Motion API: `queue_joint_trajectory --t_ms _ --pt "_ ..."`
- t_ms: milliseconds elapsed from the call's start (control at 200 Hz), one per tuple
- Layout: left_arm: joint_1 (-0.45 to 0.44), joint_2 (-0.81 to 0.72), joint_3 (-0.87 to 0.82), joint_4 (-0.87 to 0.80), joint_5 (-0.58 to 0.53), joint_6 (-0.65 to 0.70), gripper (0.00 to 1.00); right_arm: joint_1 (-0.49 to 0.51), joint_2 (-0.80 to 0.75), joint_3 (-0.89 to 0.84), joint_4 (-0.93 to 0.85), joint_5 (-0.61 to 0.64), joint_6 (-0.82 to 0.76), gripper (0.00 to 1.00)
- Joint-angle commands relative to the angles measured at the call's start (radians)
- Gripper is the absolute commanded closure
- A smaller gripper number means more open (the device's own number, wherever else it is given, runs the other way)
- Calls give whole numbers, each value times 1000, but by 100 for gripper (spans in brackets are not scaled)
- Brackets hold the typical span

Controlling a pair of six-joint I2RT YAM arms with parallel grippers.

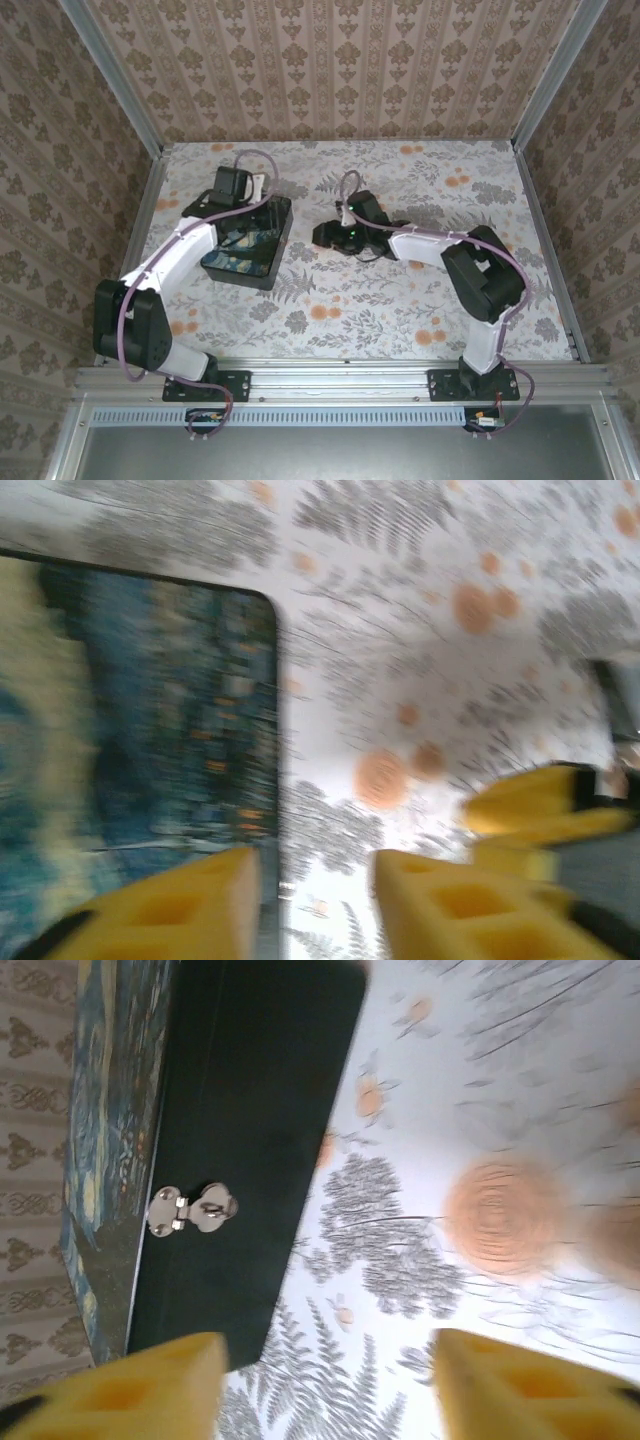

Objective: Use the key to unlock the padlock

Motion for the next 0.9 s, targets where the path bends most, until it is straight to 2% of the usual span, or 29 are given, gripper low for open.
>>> queue_joint_trajectory --t_ms 0,70,140,180,235,350,500,560,590,625,665,730,775,820,865,895 --pt "73 -50 -35 -2 -101 60 0 -115 -173 -20 -193 94 -193 0" --pt "108 -68 -76 62 -161 95 0 -202 -269 -44 -270 182 -286 0" --pt "140 -91 -170 207 -233 206 0 -286 -391 -101 -291 351 -392 0" --pt "156 -108 -238 306 -272 272 0 -336 -477 -160 -254 418 -462 0" --pt "182 -121 -329 428 -280 351 0 -411 -566 -263 -165 450 -533 0" --pt "212 -84 -443 618 -309 371 0 -513 -635 -445 0 547 -630 0" --pt "214 12 -588 1003 -364 431 0 -588 -555 -635 393 588 -560 0" --pt "261 41 -611 1055 -261 410 0 -592 -473 -654 522 570 -557 0" --pt "287 63 -654 1175 -226 399 0 -592 -457 -636 519 548 -557 0" --pt "318 72 -703 1237 -207 362 0 -586 -417 -638 609 509 -571 0" --pt "325 101 -753 1406 -203 360 0 -583 -358 -612 598 466 -594 0" --pt "321 85 -726 1304 -212 357 0 -535 -322 -568 552 460 -660 0" --pt "292 90 -712 1295 -262 379 0 -494 -277 -602 675 473 -706 0" --pt "275 86 -718 1302 -300 386 0 -487 -297 -633 676 486 -708 0" --pt "249 88 -732 1337 -351 398 0 -483 -237 -688 878 517 -702 0" --pt "248 90 -733 1336 -351 399 0 -483 -251 -680 827 525 -696 0"
